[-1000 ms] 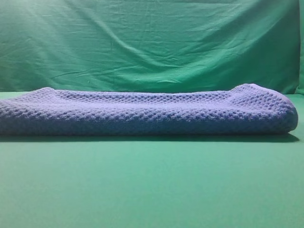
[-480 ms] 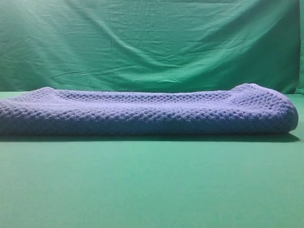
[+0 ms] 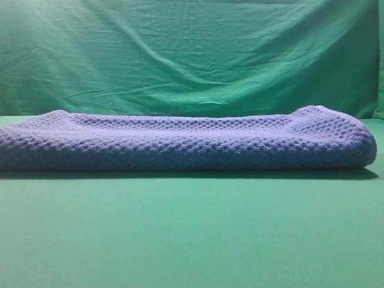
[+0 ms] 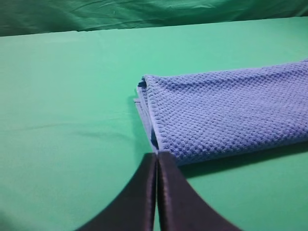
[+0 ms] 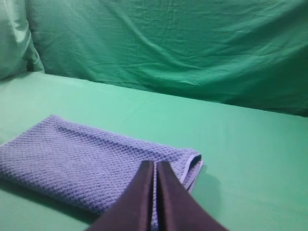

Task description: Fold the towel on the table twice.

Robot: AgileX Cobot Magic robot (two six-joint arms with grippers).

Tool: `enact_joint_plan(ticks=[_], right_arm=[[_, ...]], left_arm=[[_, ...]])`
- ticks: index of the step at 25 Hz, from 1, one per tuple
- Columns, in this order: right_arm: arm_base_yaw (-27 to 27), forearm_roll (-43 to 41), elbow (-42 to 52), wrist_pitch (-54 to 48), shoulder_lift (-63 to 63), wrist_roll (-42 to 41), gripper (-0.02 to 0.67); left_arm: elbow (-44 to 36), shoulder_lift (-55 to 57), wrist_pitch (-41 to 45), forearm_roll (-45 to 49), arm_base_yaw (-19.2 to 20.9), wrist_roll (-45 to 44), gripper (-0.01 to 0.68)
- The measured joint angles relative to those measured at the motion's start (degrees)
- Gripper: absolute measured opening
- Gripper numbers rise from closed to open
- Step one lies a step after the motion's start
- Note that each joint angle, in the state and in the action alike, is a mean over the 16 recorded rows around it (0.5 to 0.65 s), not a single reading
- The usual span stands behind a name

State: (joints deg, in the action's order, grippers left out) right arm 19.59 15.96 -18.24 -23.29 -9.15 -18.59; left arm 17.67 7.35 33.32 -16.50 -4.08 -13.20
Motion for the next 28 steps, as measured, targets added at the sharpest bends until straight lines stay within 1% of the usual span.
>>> enact_joint_plan(ticks=[16,21,28], right_arm=[[0.0,0.05,2.4,3.36,0.0,-0.12,0.0],[0.0,0.07,6.11,7.08,0.0,-0.12,0.0],[0.0,0.11,13.56,12.61,0.0,-0.12,0.0]], left_arm=[[-1.62,0.0,-0.94,0.37,0.0,0.16,0.0],[-4.57,0.0,-3.8,-0.98,0.0,0.2,0.0],[-11.19,0.0,-10.35,-3.42,0.0,0.21,0.0]])
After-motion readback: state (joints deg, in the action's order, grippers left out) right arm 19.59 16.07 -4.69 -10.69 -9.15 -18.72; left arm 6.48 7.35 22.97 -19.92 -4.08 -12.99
